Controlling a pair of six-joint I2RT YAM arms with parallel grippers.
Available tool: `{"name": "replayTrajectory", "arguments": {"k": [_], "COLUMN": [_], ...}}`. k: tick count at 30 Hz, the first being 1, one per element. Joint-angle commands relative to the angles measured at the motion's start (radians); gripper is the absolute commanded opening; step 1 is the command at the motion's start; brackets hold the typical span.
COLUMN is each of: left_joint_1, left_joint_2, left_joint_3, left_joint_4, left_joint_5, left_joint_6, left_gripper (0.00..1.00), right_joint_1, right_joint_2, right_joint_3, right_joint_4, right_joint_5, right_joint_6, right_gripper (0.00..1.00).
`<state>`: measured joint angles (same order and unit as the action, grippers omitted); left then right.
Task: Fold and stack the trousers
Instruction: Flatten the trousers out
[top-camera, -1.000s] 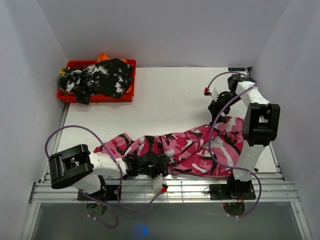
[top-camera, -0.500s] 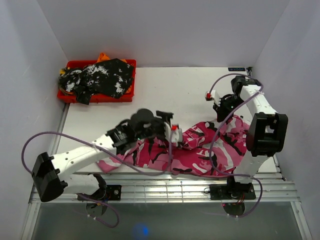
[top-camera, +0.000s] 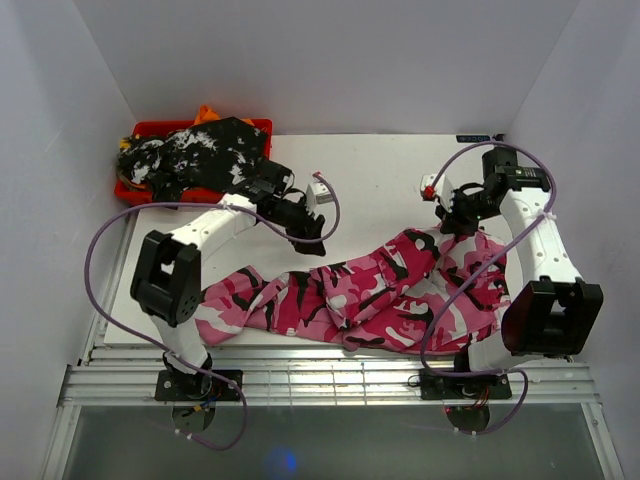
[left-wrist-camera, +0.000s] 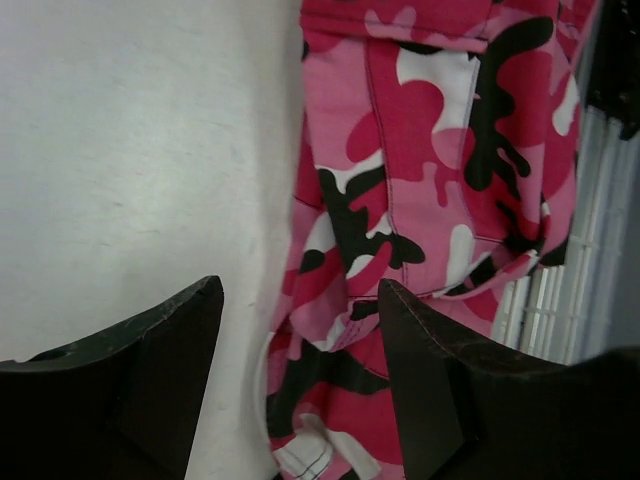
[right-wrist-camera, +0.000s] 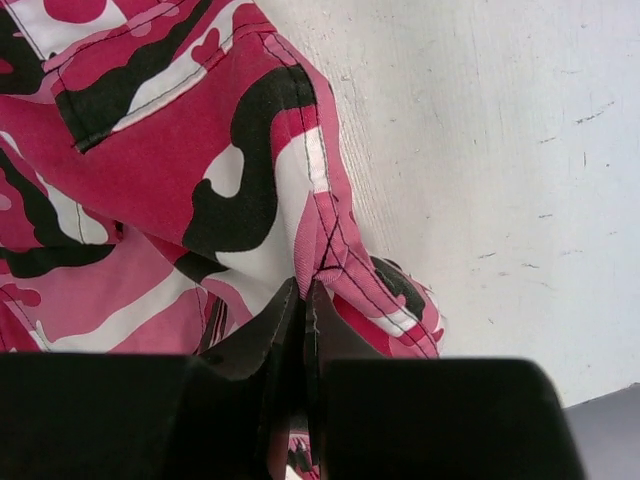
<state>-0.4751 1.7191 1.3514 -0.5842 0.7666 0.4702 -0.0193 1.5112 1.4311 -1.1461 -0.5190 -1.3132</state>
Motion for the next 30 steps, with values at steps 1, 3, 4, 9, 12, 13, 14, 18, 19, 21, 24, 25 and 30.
{"name": "replayTrajectory", "arguments": {"k": [1,3,4,9,12,13,14,18,19,21,24,25,30], "left_joint_1": [-0.002,-0.002,-0.002,-0.002,-0.002,-0.003,-0.002,-0.002,-0.002,-0.002,-0.002,-0.003,-0.003], "left_joint_2": [0.06,0.088,0.094,0.126,0.116,0.111,0.096,0.011,-0.01,-0.038,-0.017,-0.006,0.082], "left_joint_3": [0.057,0.046,0.038,-0.008,-0.021,-0.023,-0.024,-0.098,-0.121,-0.159,-0.172,-0.172,-0.172], "left_joint_4": [-0.166,-0.17,-0.17,-0.216,-0.223,-0.218,-0.194,-0.018,0.028,0.105,0.158,0.161,0.221], "left_joint_5": [0.238,0.295,0.313,0.382,0.384,0.369,0.355,0.226,0.185,0.165,0.16,0.166,0.158], "left_joint_6": [-0.018,-0.004,-0.002,0.044,0.053,0.047,0.033,-0.073,-0.118,-0.123,-0.116,-0.063,0.03], "left_gripper": [0.74,0.74,0.74,0.68,0.58,0.53,0.47,0.57,0.61,0.68,0.72,0.74,0.76], "right_joint_1": [-0.016,-0.028,-0.034,-0.083,-0.113,-0.12,-0.142,-0.182,-0.183,-0.183,-0.185,-0.188,-0.212], "right_joint_2": [-0.069,-0.094,-0.1,-0.137,-0.144,-0.147,-0.152,-0.158,-0.161,-0.169,-0.19,-0.201,-0.224], "right_joint_3": [-0.043,-0.06,-0.064,-0.093,-0.098,-0.1,-0.101,-0.1,-0.104,-0.116,-0.139,-0.147,-0.164], "right_joint_4": [0.065,0.082,0.088,0.147,0.192,0.206,0.224,0.244,0.241,0.238,0.243,0.246,0.287], "right_joint_5": [0.001,0.005,0.005,-0.007,-0.029,-0.036,-0.061,-0.128,-0.134,-0.139,-0.135,-0.131,-0.145], "right_joint_6": [-0.023,-0.018,-0.015,0.017,0.035,0.051,0.06,0.058,0.057,0.043,0.025,0.02,0.049], "right_gripper": [0.08,0.08,0.08,0.08,0.08,0.08,0.08,0.08,0.08,0.08,0.08,0.08,0.08]}}
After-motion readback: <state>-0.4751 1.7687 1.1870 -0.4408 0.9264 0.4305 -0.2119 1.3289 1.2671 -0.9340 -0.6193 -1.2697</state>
